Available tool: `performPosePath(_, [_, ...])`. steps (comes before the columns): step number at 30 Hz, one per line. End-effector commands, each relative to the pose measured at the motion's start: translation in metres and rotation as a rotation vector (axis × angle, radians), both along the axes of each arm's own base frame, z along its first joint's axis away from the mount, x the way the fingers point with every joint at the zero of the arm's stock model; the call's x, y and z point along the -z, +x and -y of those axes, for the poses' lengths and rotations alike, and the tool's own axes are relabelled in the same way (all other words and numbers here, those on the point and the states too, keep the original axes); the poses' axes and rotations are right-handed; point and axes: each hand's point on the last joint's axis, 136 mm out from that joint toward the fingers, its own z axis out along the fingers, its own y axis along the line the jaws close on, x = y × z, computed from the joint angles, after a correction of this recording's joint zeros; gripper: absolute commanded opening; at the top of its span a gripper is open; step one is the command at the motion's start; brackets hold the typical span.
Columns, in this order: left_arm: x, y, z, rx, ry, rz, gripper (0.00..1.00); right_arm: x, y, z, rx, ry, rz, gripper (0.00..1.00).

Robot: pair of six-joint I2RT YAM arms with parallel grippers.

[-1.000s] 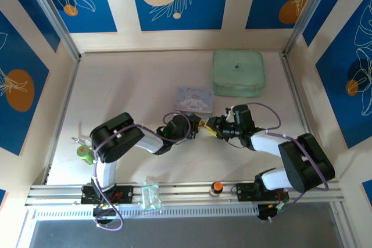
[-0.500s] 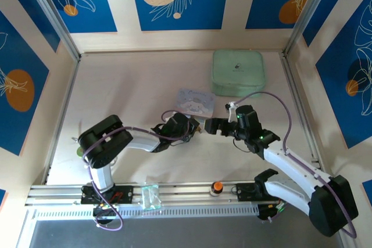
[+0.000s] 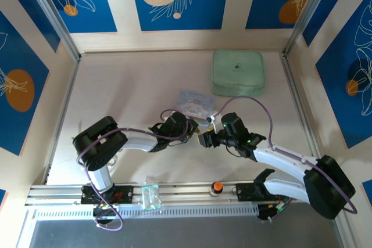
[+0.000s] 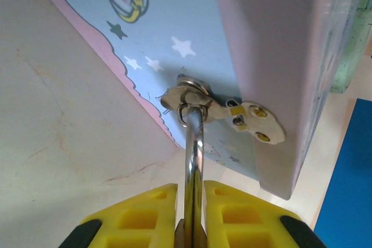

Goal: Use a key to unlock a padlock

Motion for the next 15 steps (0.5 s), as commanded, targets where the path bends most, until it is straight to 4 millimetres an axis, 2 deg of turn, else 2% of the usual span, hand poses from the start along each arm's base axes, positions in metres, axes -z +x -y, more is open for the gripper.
performPosePath(1, [-0.009,-0.004,-0.003,0.022,-0.012,0.009,0.00,-0.003,0.006,-0.013,-0.049,-0.013,0.038,0.57])
performPosePath(6, [-0.007,-0.006,-0.005,0.017,-0.028,0.000,0.00,-0.002,0.010,-0.022,-0.053,-0.022,0.075,0.42])
performPosePath(10, [-0.008,-0.006,-0.004,0.011,-0.050,-0.002,0.00,-0.001,0.007,-0.033,-0.093,-0.021,0.100,0.40])
performPosePath(15, [-0.012,-0.005,-0.005,-0.001,-0.067,0.008,0.00,0.014,0.003,-0.040,-0.132,-0.084,0.099,0.39])
